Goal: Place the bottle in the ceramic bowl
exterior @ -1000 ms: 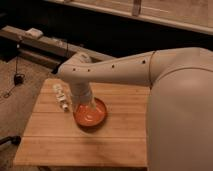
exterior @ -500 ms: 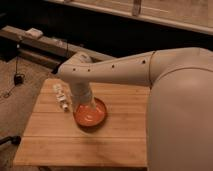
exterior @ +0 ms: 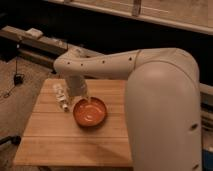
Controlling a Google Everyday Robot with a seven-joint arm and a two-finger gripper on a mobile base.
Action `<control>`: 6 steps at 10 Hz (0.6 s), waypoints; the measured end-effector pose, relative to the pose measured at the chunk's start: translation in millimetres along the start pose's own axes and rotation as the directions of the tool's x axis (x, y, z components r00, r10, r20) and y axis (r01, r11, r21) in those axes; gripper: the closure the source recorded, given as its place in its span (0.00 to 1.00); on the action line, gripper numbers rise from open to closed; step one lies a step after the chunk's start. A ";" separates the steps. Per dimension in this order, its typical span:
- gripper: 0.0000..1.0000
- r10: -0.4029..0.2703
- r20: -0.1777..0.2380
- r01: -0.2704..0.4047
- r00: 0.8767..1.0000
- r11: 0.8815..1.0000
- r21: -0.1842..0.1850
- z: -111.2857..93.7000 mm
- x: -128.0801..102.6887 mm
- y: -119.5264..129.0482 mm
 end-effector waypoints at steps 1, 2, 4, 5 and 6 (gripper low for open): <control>0.35 -0.025 0.002 0.025 1.000 1.000 -0.004 1.6 -11.9 10.6; 0.35 -0.070 0.005 0.070 0.998 0.998 -0.006 5.5 -29.9 25.5; 0.35 -0.156 0.004 0.156 0.988 0.988 -0.017 15.4 -62.0 49.5; 0.35 -0.196 -0.004 0.196 0.980 0.980 -0.020 24.4 -77.3 56.9; 0.35 -0.239 -0.015 0.239 0.971 0.971 -0.023 37.7 -89.7 64.4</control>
